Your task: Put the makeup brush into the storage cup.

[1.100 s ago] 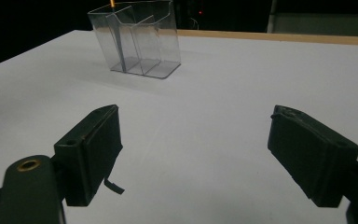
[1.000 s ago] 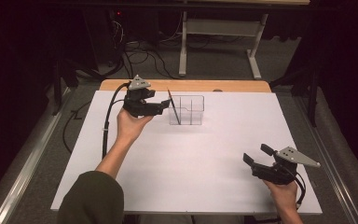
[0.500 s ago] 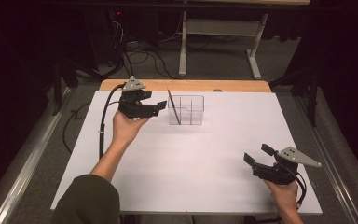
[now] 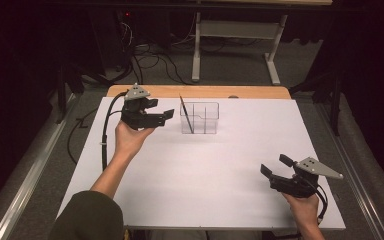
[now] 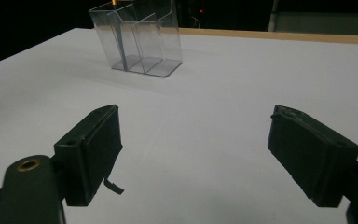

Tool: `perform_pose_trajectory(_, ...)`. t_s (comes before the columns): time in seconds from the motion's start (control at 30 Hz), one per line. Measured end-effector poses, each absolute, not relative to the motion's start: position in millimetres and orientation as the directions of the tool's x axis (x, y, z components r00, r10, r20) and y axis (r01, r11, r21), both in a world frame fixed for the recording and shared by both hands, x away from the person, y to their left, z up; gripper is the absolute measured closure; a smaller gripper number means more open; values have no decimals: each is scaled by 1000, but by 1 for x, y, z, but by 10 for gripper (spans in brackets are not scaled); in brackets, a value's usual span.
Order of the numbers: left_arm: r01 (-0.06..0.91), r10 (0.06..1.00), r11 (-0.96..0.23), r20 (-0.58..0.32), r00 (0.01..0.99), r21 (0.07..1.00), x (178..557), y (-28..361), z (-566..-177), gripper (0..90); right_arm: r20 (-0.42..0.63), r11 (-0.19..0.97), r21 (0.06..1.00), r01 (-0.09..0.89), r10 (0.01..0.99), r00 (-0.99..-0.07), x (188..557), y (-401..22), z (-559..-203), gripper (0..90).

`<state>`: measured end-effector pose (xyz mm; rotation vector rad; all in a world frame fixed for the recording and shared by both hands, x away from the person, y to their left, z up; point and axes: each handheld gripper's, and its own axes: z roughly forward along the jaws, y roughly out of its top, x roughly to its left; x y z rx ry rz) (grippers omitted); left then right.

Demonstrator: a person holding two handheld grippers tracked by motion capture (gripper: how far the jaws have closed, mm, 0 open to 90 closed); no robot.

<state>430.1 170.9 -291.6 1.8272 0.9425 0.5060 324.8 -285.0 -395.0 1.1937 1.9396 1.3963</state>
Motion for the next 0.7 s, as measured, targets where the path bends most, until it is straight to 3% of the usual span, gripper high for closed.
perform_pose_trajectory(0.7, 365, 776, -231, -56, 628, 902, 414, 179, -287, 292, 107, 108, 923, 370, 850, -516, 325, -286, -395, 188)
